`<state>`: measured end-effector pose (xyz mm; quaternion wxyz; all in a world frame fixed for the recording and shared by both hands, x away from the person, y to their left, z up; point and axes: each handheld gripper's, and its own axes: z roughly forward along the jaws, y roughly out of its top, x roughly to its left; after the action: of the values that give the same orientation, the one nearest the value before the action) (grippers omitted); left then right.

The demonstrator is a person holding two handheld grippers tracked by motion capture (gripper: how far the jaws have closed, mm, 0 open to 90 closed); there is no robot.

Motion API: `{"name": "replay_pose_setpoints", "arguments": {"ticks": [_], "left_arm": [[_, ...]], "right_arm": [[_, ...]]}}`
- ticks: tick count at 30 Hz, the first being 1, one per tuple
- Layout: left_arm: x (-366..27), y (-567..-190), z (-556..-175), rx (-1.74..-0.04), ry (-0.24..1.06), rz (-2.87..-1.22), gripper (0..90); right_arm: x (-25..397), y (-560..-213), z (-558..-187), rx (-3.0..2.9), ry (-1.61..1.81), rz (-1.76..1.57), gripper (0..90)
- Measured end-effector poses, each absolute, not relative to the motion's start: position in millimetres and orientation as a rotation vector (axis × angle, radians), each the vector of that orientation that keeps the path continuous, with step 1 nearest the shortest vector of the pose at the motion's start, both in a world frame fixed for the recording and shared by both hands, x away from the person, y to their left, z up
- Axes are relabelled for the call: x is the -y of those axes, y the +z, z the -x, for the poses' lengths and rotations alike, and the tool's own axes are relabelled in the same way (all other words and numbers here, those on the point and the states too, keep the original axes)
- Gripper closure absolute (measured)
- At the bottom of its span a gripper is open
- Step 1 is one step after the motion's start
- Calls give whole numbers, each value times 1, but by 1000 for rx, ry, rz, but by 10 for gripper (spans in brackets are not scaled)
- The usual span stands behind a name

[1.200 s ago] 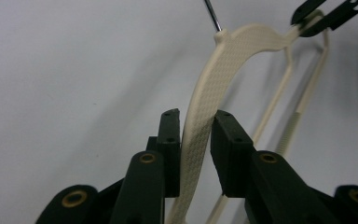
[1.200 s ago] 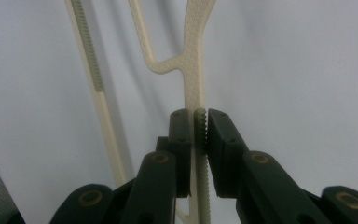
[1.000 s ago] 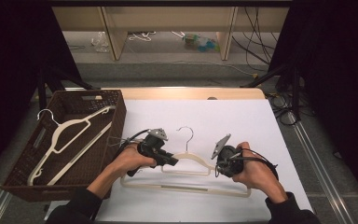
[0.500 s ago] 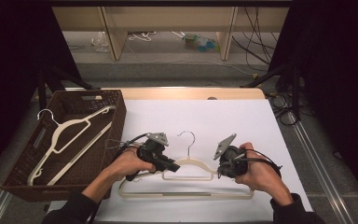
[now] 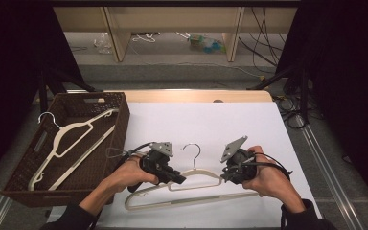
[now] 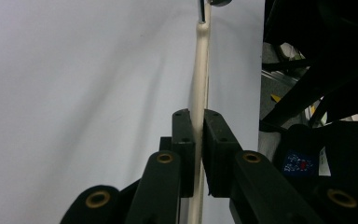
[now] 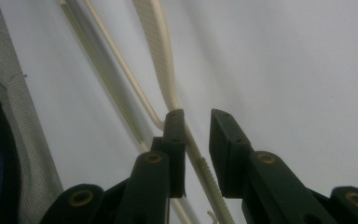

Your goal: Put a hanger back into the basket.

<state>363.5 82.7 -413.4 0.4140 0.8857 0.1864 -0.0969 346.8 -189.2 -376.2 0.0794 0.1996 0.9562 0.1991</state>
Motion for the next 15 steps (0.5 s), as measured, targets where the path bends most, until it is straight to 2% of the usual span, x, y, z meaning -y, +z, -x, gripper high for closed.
{"name": "replay_pose_setpoints", "arguments": {"ticks": [6, 15], "left_arm": [[-80, -415, -350, -419, -178, -2241, 847], [-79, -411, -336, -361, -138, -2251, 853]], "right_arm": [[187, -371, -338, -2883, 711, -527, 684], [175, -369, -329, -2913, 725, -433, 665]]}}
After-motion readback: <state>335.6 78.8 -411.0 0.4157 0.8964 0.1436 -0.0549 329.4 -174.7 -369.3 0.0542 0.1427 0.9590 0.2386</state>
